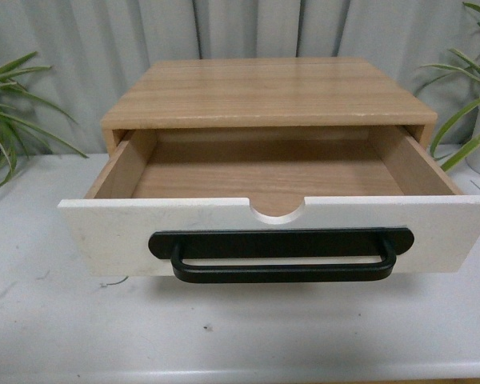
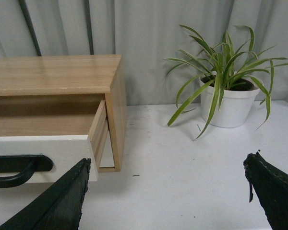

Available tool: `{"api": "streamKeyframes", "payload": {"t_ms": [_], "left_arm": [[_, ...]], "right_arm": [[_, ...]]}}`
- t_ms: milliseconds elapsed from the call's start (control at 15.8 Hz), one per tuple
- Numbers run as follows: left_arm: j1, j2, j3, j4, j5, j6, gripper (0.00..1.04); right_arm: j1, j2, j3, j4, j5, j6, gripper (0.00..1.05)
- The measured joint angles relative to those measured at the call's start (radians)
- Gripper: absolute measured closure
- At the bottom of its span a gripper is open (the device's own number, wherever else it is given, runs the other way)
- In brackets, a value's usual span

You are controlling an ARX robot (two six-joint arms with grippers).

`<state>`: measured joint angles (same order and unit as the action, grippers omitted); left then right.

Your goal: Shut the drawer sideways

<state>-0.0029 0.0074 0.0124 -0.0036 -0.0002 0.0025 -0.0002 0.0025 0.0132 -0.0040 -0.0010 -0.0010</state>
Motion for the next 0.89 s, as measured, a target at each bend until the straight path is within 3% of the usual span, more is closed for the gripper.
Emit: {"api": "streamKeyframes", "payload": {"t_ms": [127, 190, 254, 317, 381, 508, 571, 762, 889], "left_arm": [[0.000, 0.000, 0.000, 0.000, 0.000, 0.000, 0.07], [-0.088, 0.078, 0.051, -0.150, -0.208, -0.091, 0.07], [-0.182, 0.208, 0.122, -0.243, -0.418, -0.230, 0.07], [-0.160, 0.237, 0.136, -0.219, -0.558, -0.329, 0.07], [-0.095, 0.243, 0.146, -0.148, -0.622, -0.370, 0.07], [-0.037, 0.367, 0.189, 0.040, -0.512, -0.305, 0.07], [-0.054, 0.458, 0.195, 0.135, -0.457, -0.200, 0.07], [-0.135, 0.700, 0.259, 0.372, -0.369, 0.268, 0.07], [-0.129, 0.868, 0.353, 0.360, -0.258, 0.584, 0.07]], "right_arm": [[0.000, 0.000, 0.000, -0.001, 0.000, 0.000, 0.06], [-0.023, 0.034, 0.011, -0.039, -0.063, 0.075, 0.06], [-0.040, 0.151, 0.019, 0.035, -0.095, 0.203, 0.06], [-0.047, 0.235, 0.034, 0.117, -0.111, 0.286, 0.06], [-0.045, 0.323, 0.056, 0.211, -0.112, 0.322, 0.06], [0.019, 0.560, 0.138, 0.402, -0.116, 0.249, 0.06], [0.063, 0.647, 0.177, 0.448, -0.105, 0.151, 0.06], [0.212, 0.812, 0.254, 0.544, -0.088, -0.372, 0.06], [0.201, 0.968, 0.355, 0.521, -0.134, -0.792, 0.06]]}}
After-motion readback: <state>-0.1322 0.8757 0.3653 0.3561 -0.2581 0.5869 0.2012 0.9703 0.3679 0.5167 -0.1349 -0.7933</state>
